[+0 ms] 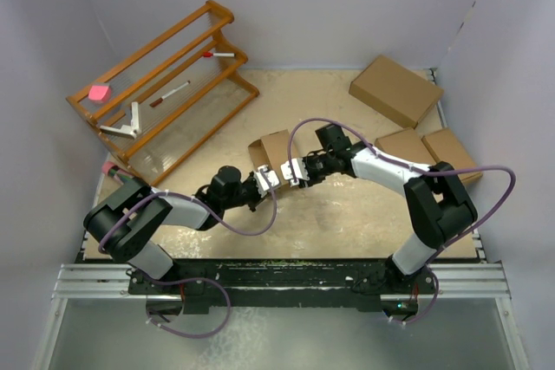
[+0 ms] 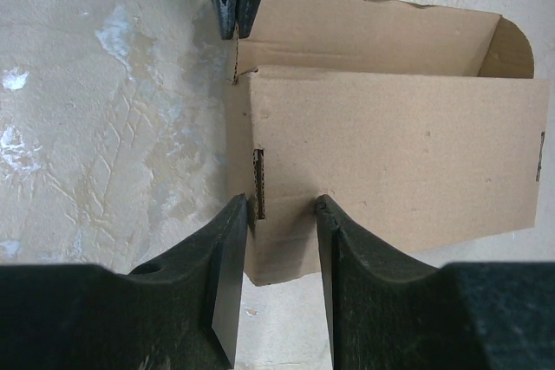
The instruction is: Fold the paper box
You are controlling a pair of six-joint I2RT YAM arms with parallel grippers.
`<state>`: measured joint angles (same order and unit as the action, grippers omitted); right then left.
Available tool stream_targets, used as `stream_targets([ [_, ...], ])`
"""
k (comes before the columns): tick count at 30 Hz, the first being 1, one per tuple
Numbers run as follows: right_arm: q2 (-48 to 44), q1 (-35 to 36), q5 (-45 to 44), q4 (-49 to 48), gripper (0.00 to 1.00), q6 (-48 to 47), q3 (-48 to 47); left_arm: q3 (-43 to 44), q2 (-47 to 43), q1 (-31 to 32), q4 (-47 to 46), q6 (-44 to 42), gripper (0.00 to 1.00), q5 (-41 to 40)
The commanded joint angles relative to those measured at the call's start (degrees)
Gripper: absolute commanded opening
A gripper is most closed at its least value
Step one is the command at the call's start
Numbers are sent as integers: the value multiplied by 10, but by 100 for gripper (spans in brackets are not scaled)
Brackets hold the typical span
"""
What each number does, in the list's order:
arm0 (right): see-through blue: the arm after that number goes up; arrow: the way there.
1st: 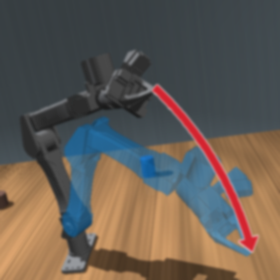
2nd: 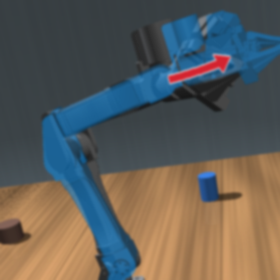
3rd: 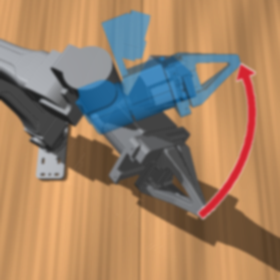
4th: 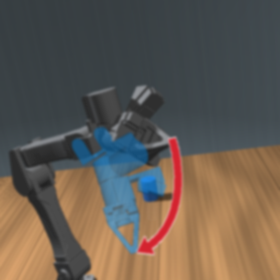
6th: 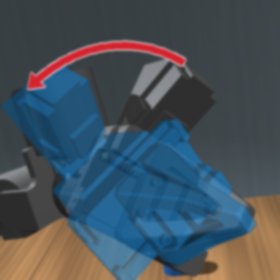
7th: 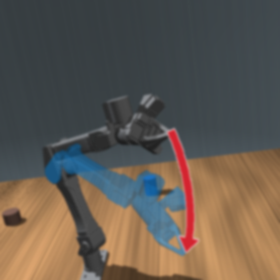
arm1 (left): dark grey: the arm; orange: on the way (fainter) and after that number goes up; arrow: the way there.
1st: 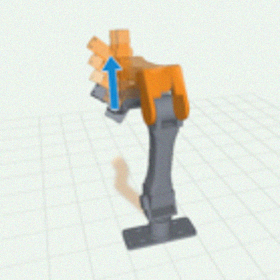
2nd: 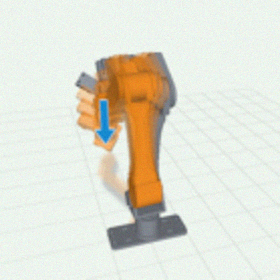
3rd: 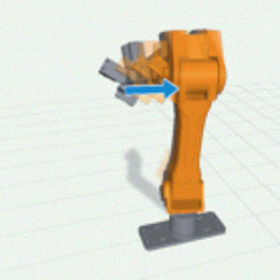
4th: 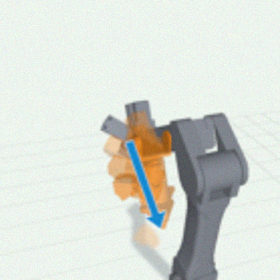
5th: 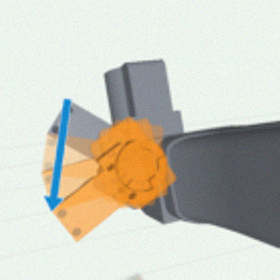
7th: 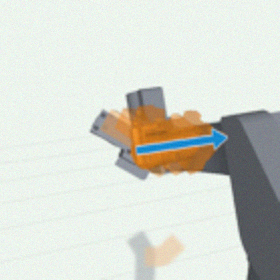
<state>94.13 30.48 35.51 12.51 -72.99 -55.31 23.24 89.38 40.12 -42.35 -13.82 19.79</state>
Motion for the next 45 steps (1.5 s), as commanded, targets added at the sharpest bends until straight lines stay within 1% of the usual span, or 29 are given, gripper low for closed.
stream_targets([
  [1,19,0,-26,38,38,7,-2,-2,-12,-8,-26,18,4,11],
  [45,33,2,-29,51,37,7,-10,0,-4,-29,-19,45,4,21],
])
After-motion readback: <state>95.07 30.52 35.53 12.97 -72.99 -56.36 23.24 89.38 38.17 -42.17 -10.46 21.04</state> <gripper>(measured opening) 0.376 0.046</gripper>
